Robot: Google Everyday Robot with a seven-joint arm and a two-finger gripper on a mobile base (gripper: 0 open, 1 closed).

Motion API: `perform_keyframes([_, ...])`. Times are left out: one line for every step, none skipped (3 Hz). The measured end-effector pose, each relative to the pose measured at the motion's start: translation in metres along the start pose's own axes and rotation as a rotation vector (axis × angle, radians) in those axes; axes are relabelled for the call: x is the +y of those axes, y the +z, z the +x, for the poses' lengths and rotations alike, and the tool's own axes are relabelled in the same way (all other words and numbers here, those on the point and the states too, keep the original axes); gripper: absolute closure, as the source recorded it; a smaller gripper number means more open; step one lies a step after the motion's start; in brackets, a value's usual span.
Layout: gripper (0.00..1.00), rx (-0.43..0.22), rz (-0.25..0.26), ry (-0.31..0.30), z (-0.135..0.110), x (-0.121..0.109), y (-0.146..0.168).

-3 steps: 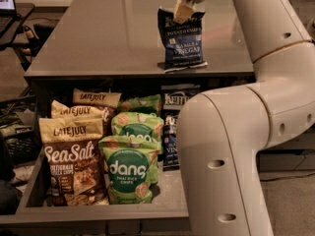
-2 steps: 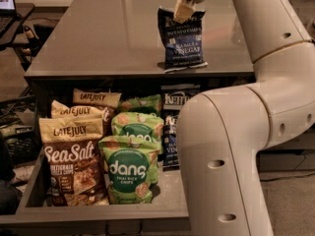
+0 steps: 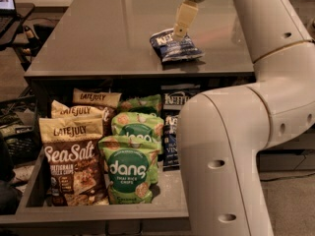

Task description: Pick blue chip bag from top drawer and place on counter

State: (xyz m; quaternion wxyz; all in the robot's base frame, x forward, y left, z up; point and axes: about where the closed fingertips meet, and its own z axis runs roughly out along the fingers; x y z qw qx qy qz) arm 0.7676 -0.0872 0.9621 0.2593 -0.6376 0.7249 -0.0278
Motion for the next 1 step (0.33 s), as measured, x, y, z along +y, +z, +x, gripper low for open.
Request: perform_keyframes([0.0, 0.0, 0.0, 0.0, 0.0, 0.0, 0.0])
